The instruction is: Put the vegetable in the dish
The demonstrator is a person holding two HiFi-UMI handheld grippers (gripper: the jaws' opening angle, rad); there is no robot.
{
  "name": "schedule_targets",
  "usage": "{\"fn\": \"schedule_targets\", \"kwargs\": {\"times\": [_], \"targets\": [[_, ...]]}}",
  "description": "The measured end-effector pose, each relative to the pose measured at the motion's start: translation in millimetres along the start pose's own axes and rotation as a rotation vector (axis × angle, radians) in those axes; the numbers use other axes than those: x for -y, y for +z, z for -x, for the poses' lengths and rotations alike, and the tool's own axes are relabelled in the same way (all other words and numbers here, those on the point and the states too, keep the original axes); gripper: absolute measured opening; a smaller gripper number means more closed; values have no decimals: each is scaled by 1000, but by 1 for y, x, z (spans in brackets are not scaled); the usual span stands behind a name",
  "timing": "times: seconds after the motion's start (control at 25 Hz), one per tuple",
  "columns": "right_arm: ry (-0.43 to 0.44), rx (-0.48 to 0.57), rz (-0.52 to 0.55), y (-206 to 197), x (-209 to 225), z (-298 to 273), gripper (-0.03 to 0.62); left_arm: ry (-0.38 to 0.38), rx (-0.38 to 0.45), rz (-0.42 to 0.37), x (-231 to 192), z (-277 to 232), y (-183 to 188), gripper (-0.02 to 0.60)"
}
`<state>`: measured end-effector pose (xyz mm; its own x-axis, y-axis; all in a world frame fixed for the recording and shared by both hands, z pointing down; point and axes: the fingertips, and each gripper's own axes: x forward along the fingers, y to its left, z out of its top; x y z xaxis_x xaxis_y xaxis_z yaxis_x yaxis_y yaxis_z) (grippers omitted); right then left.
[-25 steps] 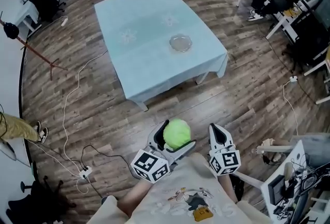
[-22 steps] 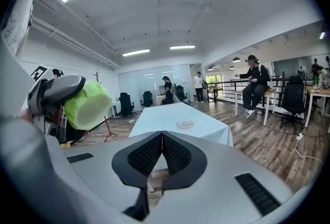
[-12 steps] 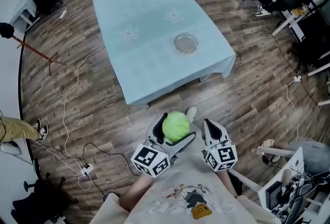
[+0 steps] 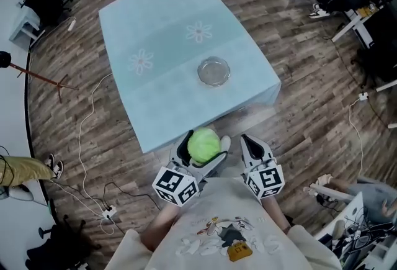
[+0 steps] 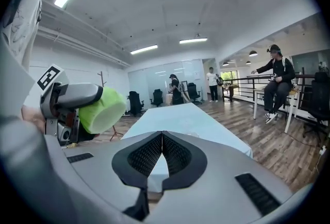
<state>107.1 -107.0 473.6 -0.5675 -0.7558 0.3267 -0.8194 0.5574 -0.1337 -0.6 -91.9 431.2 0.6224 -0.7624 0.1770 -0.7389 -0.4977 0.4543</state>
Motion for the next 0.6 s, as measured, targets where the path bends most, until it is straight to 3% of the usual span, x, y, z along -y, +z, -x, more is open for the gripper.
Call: {"fn": "schedule_targets", "kwargs": {"times": [0.36, 0.6], "targets": [[85, 29, 18, 35, 80, -57, 18, 89, -13, 31, -24, -92, 9, 525], [128, 10, 1, 33, 86, -68, 18, 185, -65, -5, -49, -106, 9, 525]]}}
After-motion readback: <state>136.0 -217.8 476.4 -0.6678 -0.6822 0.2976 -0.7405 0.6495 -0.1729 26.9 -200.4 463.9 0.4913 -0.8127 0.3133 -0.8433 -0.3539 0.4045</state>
